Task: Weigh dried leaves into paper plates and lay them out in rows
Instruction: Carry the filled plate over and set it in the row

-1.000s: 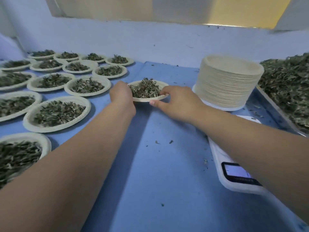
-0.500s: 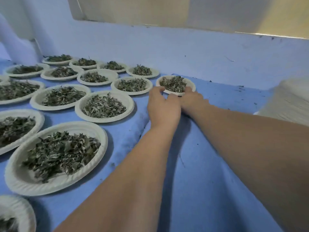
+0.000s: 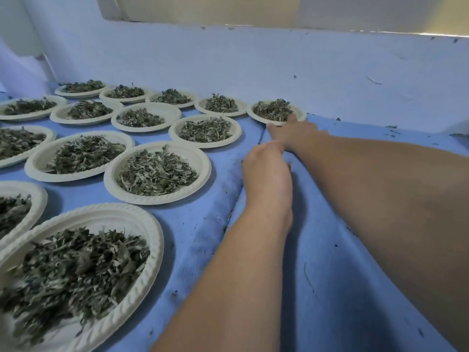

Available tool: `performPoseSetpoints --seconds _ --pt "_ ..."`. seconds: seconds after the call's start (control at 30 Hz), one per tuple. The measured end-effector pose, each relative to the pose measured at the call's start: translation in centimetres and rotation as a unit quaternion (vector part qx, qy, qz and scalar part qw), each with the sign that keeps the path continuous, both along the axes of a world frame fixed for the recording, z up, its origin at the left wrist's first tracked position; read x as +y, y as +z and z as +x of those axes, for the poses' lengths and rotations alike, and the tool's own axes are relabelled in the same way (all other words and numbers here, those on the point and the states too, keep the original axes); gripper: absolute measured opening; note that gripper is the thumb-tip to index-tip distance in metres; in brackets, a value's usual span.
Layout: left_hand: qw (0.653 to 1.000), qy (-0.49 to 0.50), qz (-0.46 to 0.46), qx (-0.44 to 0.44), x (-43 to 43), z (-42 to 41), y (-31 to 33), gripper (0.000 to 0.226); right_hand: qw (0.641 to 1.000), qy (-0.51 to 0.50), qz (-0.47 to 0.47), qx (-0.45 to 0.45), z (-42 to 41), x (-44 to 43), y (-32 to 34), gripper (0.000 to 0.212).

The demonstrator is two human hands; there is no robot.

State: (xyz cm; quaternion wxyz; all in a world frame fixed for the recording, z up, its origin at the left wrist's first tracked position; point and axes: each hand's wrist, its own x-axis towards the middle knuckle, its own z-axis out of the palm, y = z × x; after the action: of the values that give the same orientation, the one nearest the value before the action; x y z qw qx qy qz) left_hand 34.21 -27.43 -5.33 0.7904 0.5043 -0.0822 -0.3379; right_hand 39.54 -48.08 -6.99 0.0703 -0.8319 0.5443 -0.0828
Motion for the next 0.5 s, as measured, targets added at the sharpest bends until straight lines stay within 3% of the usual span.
performPoseSetpoints --seconds 0.27,0.5 --pt "1.000 -0.002 0.011 -0.005 0.2 -0.1 0.0 0.027 1.000 -0.021 0.014 -0.015 -0.4 0.9 -0.2 0.113" --pt "0.994 0.012 0.039 -0.102 0.8 -1.6 0.9 0.011 0.997 0.000 0.042 0.059 -4.2 3.0 -0.3 0.096"
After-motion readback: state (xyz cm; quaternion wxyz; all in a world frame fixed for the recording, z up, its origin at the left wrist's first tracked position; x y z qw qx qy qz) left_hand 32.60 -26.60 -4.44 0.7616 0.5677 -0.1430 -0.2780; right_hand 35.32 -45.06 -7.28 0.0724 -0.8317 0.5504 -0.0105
